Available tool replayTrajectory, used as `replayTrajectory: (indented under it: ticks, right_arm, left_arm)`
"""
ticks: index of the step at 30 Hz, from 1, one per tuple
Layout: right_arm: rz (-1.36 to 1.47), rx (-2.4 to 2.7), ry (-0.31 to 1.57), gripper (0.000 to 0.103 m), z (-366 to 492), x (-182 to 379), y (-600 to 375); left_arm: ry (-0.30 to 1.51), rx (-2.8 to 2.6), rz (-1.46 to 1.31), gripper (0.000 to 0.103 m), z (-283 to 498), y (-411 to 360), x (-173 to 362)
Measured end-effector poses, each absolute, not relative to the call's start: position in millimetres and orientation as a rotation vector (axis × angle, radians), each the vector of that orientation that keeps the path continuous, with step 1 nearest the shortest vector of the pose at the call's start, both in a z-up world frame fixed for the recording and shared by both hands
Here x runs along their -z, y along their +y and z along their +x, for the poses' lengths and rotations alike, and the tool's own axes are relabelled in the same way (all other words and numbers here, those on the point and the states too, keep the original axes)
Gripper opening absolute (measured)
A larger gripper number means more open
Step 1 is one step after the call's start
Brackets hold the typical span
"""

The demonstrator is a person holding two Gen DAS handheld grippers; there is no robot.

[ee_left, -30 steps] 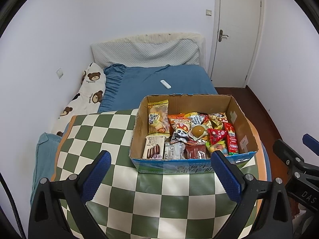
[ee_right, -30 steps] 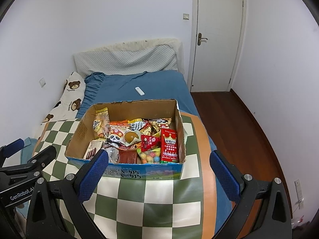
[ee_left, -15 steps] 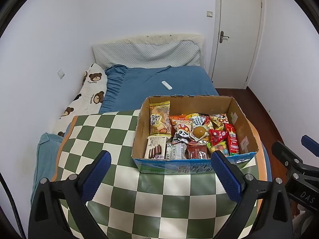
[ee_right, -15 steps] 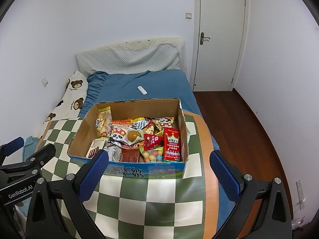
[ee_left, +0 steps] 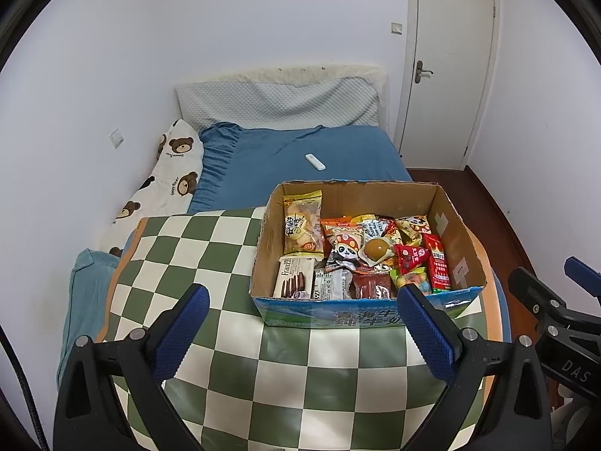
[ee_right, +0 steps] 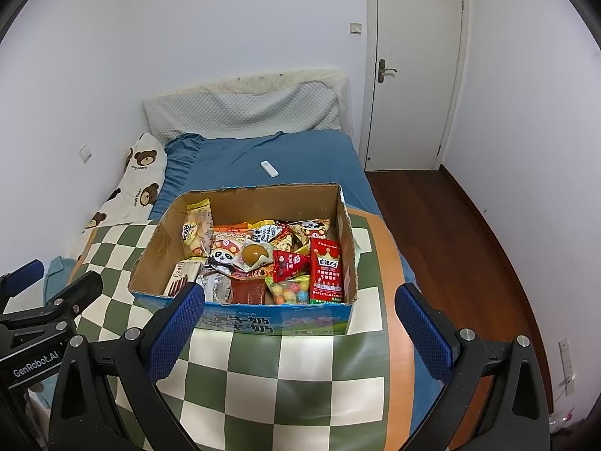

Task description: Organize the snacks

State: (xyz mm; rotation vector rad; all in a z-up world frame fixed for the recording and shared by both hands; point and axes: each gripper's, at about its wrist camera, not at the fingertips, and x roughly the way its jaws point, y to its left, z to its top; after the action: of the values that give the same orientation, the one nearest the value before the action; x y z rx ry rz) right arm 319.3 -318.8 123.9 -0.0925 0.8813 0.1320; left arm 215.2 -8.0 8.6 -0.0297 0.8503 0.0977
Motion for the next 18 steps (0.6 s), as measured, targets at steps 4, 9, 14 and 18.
replayTrajectory:
  ticks: [4,9,14,18]
  right_arm:
    - [-0.091,-0.133,0.88,0.103,319.4,-123.5,-319.0]
    - [-0.094,-0.135,0.877,0.103,318.8,-125.4,-317.9]
    - [-0.093,-0.136,0.878,0.103,318.5,-126.1,-317.6]
    - [-0.095,-0.143,0.879,0.103,318.3,-127.5,-315.8]
  left_arm:
    - [0.847,-0.098,-0.028,0.102,214.8,-8.2,-8.9]
    - [0.848,-0.097,-0.031,0.102,214.0,-8.8,-9.5]
    - [0.846,-0.097,-0.03,0.102,214.1,-8.8,-9.4]
    - [0.845,-0.099,-0.03,0.102,213.9,-8.7,-10.1]
